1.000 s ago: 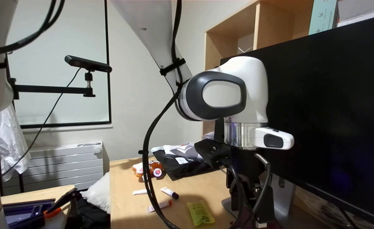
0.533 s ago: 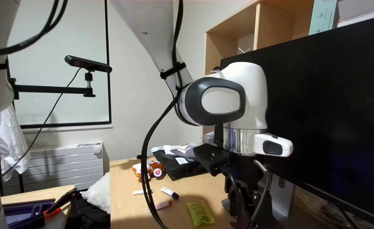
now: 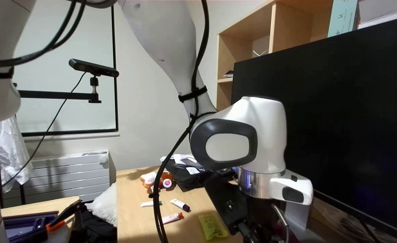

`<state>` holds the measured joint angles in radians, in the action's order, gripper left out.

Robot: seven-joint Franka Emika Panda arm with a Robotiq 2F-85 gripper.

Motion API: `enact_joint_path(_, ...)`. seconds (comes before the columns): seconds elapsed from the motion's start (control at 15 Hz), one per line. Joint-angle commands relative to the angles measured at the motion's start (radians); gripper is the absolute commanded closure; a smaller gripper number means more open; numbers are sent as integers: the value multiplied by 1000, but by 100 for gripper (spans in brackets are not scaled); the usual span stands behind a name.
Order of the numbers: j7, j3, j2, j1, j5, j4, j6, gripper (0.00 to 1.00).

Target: Move the maroon cloth to the front of the desk

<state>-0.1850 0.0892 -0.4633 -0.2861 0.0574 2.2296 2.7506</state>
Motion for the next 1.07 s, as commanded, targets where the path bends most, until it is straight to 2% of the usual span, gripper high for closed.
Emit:
enact_joint_path(0.0, -154, -97, -62, -92, 57, -23, 86, 0)
enact_joint_path(0.2, -206, -151, -86, -139, 48, -35, 114, 0)
enact_joint_path(0.53, -237, -199, -70, -179, 53, -31, 113, 0)
enact_joint_path(0.73, -243, -205, -89, -181, 46, -54, 118, 0)
enact_joint_path(1.0, -274, -228, -138, -187, 33, -81, 180, 0)
